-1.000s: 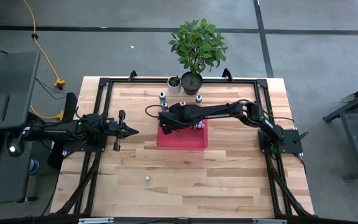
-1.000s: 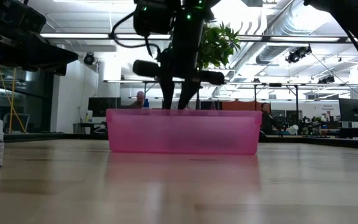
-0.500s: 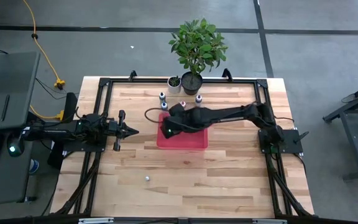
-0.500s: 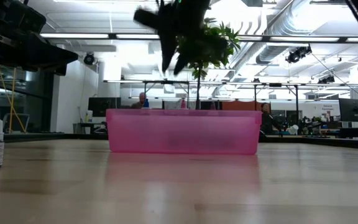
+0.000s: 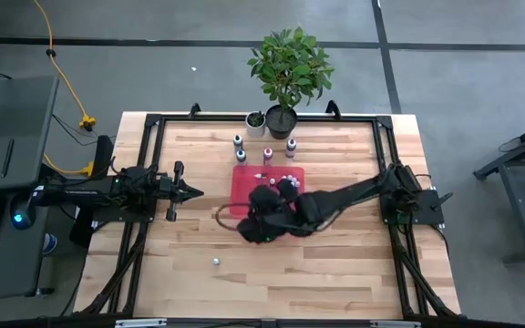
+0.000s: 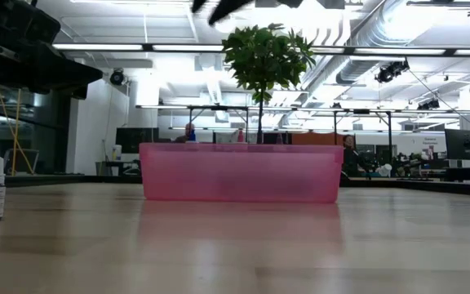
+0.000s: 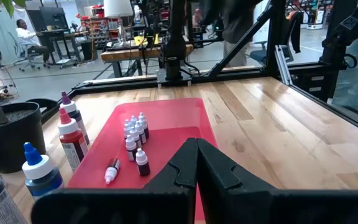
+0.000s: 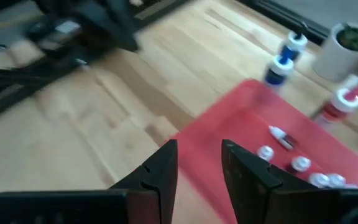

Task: Pick & Place food coloring
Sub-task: Put the small brown food coloring bottle into the pink container

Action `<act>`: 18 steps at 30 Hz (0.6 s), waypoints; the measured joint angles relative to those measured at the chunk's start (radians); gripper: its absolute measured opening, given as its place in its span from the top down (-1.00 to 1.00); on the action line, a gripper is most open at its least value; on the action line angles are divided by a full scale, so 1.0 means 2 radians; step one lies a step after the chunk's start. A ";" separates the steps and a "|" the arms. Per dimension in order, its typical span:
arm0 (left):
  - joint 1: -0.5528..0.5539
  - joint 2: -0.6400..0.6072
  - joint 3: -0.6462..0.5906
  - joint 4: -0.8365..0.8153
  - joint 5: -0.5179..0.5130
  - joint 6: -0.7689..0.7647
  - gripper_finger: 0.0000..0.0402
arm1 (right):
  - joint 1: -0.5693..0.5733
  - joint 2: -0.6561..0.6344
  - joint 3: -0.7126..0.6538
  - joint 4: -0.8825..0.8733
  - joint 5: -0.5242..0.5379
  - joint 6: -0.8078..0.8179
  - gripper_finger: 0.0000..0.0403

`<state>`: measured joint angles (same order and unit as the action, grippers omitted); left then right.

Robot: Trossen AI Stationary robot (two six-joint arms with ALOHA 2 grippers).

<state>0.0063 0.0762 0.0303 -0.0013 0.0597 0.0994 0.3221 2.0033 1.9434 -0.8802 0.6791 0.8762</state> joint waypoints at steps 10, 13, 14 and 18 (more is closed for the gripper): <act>0.000 0.000 0.000 0.000 0.000 0.000 1.00 | 0.052 0.003 0.000 0.046 0.015 -0.028 0.43; 0.000 0.000 0.000 0.000 0.000 0.000 1.00 | 0.065 0.006 0.000 0.045 0.016 -0.029 0.43; 0.000 0.000 0.000 0.000 0.000 0.000 1.00 | 0.070 0.008 0.000 0.047 0.021 -0.032 0.43; 0.000 0.000 0.000 0.000 0.000 0.000 1.00 | 0.087 0.017 0.000 0.057 0.036 -0.046 0.43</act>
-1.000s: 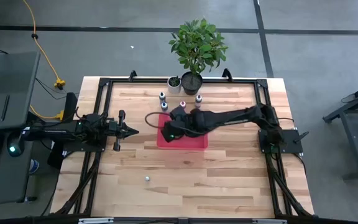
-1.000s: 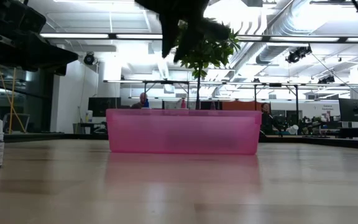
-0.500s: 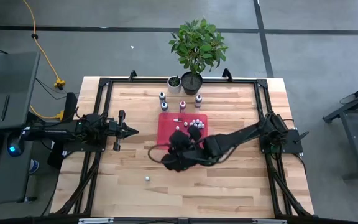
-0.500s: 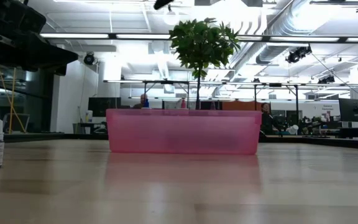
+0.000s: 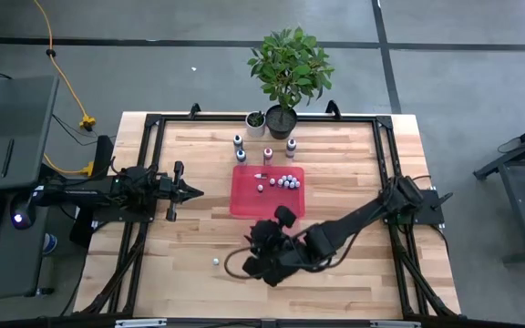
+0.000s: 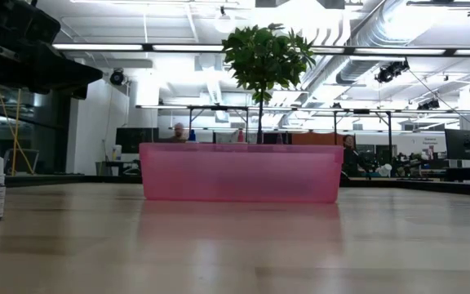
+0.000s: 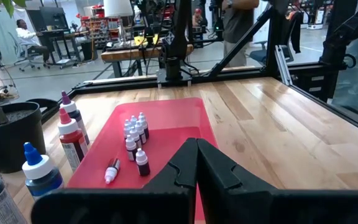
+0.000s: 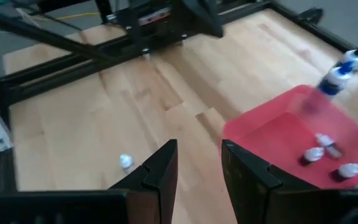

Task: Pick & Place food coloring
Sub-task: Put the small brown food coloring bottle into the pink container

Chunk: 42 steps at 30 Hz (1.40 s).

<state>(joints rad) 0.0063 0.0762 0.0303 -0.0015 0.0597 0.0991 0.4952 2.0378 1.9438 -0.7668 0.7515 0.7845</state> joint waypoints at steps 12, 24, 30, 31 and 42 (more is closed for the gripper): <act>0.000 0.000 0.000 0.000 0.000 0.000 1.00 | 0.009 0.039 0.000 0.083 -0.023 -0.004 0.43; 0.000 0.000 0.000 0.000 0.000 0.000 1.00 | -0.008 0.082 0.000 0.144 -0.096 -0.001 0.43; 0.000 0.000 0.000 0.000 0.000 0.000 1.00 | -0.012 0.088 0.000 0.146 -0.130 0.000 0.43; 0.000 0.000 0.000 0.000 0.000 0.000 1.00 | -0.012 0.090 0.000 0.144 -0.135 0.000 0.43; 0.000 0.000 0.000 0.000 0.000 0.000 1.00 | -0.023 0.114 0.000 0.134 -0.190 -0.019 0.43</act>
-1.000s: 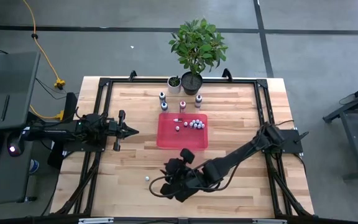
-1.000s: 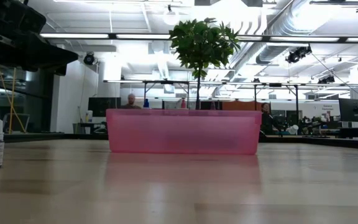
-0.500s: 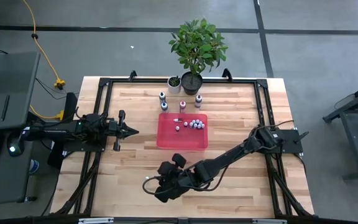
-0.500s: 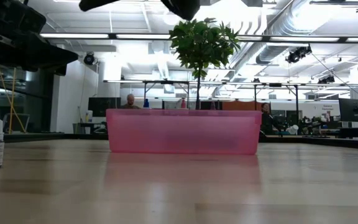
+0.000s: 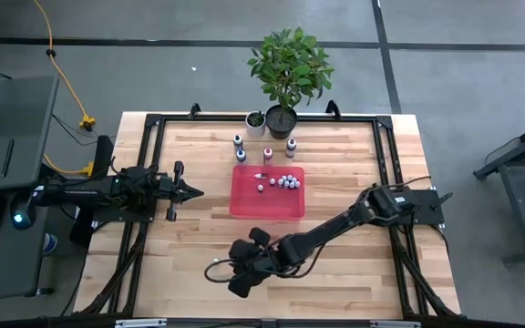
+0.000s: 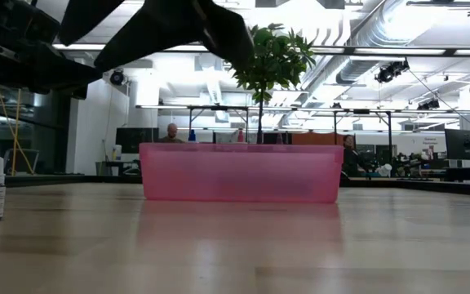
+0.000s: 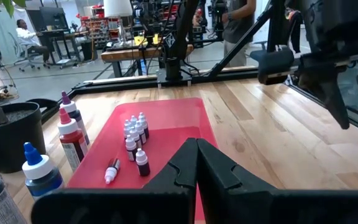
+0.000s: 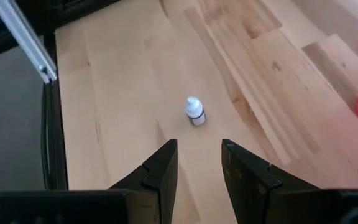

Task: Pick & Place food coloring
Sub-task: Put the small brown food coloring bottle into the pink container

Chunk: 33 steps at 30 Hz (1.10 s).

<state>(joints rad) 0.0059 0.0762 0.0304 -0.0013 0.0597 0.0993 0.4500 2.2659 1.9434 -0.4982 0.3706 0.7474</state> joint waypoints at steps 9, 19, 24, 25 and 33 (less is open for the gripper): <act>0.000 0.000 0.000 0.000 0.000 0.000 1.00 | -0.010 0.021 0.000 0.014 -0.045 -0.065 0.43; 0.000 0.000 0.000 0.000 0.000 0.000 1.00 | -0.023 0.060 0.000 0.080 -0.070 -0.199 0.26; 0.000 0.000 0.000 0.000 0.000 0.000 1.00 | -0.032 0.063 0.000 0.097 -0.054 -0.225 0.21; 0.000 0.000 0.000 0.000 0.000 0.000 1.00 | -0.034 0.063 0.000 0.100 -0.055 -0.229 0.21; 0.000 0.000 0.000 0.000 0.000 0.000 1.00 | -0.042 0.074 0.021 0.100 -0.058 -0.234 0.20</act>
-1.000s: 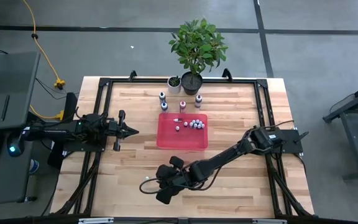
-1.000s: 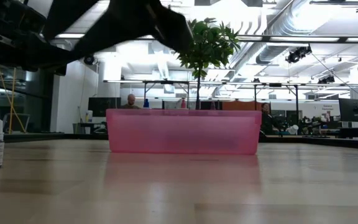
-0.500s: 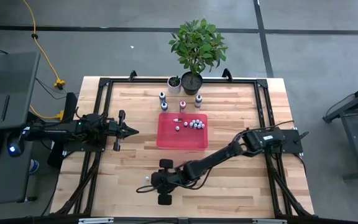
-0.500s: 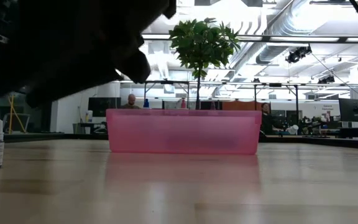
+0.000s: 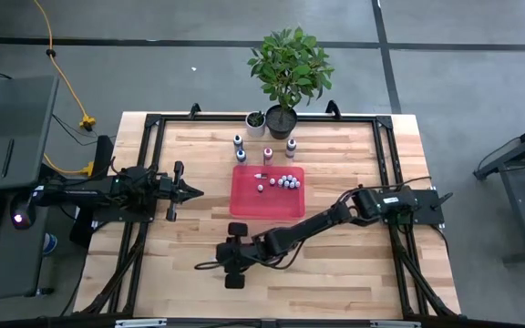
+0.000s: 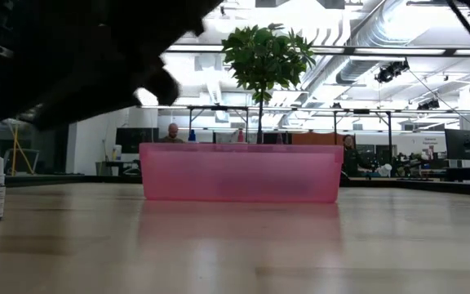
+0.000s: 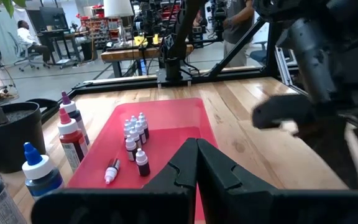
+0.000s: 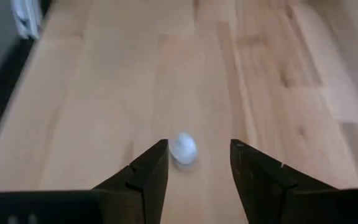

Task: Pick & Place food coloring
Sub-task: Put the small brown food coloring bottle into the pink container

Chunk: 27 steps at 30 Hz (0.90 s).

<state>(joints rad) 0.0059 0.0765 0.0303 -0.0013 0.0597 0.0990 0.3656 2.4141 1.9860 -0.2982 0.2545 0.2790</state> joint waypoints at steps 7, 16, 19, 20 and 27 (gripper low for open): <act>0.000 0.000 0.000 0.000 0.000 0.000 1.00 | -0.002 0.050 0.070 -0.014 -0.018 0.000 0.20; 0.000 0.000 0.000 0.000 0.000 0.000 1.00 | -0.003 0.059 0.065 -0.019 -0.013 0.018 0.19; 0.000 0.000 0.000 0.000 0.000 0.000 1.00 | -0.004 0.060 0.062 -0.024 -0.014 0.026 0.19; 0.000 0.000 0.000 0.000 0.000 0.000 1.00 | -0.004 0.060 0.062 -0.022 -0.013 0.026 0.19; 0.000 0.000 0.000 0.000 0.000 0.000 1.00 | -0.004 0.059 0.062 -0.021 -0.009 0.038 0.21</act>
<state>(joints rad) 0.0062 0.0764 0.0306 -0.0013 0.0597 0.0990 0.3580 2.5324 2.1109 -0.3405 0.2367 0.3559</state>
